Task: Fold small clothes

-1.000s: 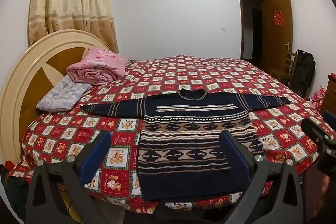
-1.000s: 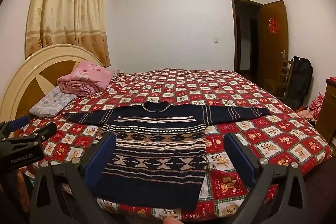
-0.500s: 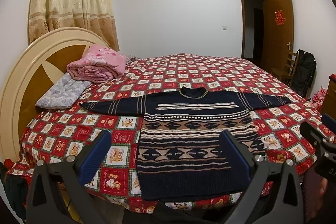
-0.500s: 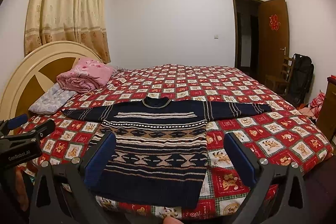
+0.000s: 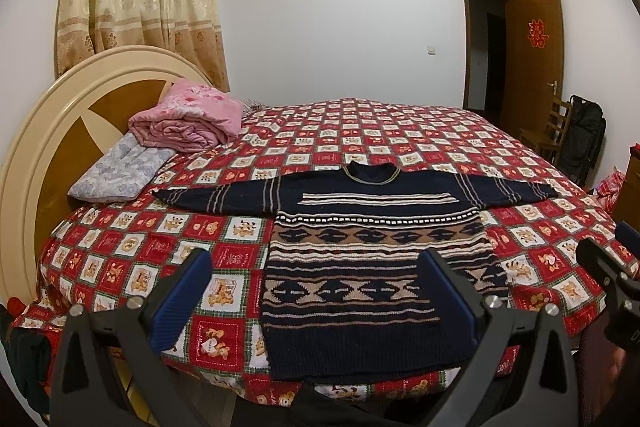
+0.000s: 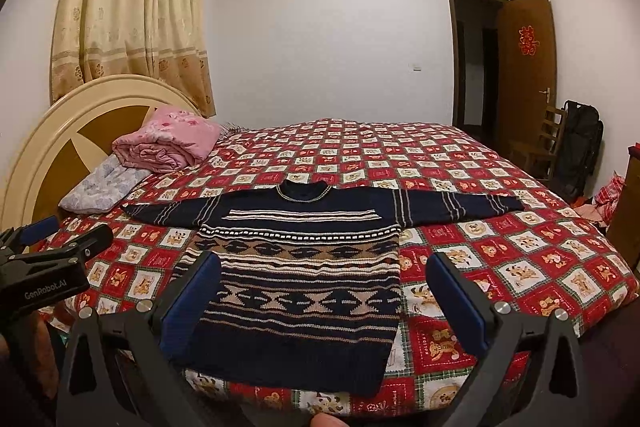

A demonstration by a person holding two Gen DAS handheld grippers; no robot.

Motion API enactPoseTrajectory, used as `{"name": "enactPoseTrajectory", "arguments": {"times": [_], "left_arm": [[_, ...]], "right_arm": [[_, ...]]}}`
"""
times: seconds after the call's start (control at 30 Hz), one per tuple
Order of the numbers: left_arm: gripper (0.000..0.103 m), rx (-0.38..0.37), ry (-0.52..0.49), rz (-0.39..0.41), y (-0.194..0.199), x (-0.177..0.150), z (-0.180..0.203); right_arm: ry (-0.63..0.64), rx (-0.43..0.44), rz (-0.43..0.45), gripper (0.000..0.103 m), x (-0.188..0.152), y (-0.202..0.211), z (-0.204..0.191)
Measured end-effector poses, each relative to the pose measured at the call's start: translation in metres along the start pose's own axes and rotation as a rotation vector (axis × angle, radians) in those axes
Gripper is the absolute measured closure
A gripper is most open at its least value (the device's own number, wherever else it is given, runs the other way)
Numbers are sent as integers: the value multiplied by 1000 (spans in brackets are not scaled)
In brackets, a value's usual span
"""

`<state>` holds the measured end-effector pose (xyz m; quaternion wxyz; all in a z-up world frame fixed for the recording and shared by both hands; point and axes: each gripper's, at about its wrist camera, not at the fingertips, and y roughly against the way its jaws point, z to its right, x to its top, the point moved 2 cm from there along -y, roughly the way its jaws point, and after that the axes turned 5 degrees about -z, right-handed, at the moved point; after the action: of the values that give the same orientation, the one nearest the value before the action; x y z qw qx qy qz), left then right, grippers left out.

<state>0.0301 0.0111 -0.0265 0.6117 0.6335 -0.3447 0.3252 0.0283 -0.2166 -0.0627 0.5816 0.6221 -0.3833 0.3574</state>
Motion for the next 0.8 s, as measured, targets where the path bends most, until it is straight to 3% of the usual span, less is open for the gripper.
{"name": "enactPoseTrajectory", "arguments": {"times": [0.8], "left_arm": [[0, -2, 13, 2, -1, 1, -5]], "right_arm": [[8, 7, -7, 1, -4, -3, -5]]}}
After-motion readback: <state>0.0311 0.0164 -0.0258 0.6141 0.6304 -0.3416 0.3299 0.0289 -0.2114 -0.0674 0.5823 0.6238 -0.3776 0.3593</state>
